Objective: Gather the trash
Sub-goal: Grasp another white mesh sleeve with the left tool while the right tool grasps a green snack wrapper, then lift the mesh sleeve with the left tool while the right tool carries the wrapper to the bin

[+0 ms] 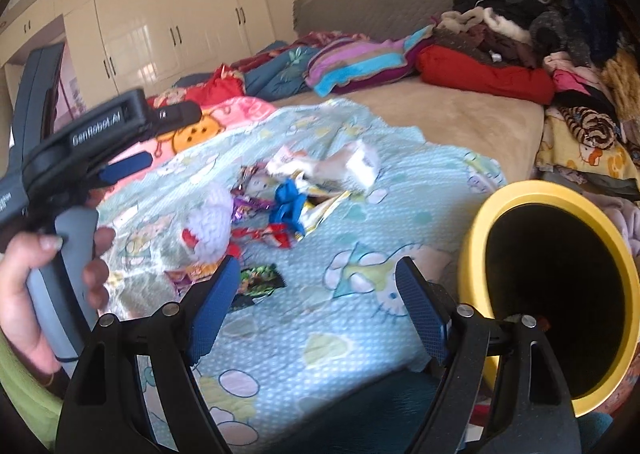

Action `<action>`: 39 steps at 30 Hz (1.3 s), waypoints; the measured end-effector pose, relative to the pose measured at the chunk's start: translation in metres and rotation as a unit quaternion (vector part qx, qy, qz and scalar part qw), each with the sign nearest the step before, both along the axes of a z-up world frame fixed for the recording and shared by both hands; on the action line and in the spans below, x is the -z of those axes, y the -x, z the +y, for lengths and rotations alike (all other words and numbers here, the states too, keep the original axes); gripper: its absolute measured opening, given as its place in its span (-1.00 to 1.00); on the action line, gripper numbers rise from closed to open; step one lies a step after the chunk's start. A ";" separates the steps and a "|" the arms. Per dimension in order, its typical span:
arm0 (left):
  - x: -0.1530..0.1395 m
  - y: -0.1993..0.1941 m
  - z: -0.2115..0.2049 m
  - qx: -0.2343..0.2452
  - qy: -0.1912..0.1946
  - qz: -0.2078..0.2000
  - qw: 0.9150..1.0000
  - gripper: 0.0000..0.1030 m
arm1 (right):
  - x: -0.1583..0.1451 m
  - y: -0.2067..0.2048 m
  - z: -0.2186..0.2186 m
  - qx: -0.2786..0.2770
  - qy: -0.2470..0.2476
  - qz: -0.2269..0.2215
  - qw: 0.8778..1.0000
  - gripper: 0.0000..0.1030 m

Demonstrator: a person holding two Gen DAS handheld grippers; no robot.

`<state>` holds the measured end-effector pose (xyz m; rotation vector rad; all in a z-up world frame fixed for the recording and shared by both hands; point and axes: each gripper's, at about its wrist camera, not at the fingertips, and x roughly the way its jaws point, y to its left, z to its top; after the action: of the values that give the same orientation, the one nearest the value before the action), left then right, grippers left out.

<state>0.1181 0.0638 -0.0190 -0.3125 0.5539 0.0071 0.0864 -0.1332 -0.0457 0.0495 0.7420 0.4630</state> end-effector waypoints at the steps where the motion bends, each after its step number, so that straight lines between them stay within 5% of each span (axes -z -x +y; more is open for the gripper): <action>1: 0.002 -0.001 0.004 -0.003 0.000 0.004 1.000 0.80 | 0.003 -0.001 0.005 -0.002 0.001 0.007 1.000 0.51; 13: 0.034 -0.009 0.033 -0.005 0.052 0.066 0.996 0.80 | 0.044 -0.028 0.054 -0.019 0.012 0.087 0.996 0.48; 18: 0.049 -0.015 0.030 0.006 0.071 0.093 0.993 0.67 | 0.065 -0.043 0.066 -0.032 -0.001 0.137 0.990 0.10; 26: 0.074 -0.021 0.025 0.020 0.085 0.135 0.987 0.21 | 0.072 -0.040 0.068 -0.045 -0.019 0.144 0.988 -0.84; 33: 0.083 -0.022 0.025 0.025 0.092 0.159 0.983 -0.32 | 0.067 -0.033 0.055 -0.043 -0.038 0.135 0.989 -0.90; 39: 0.080 -0.021 0.024 0.029 0.093 0.158 0.983 -0.57 | 0.058 -0.022 0.040 -0.042 -0.041 0.118 0.991 -0.91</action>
<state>0.1388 0.0877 -0.0986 -0.4816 0.8808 -0.0529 0.1080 -0.0930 -0.1035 0.1526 0.9604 0.5744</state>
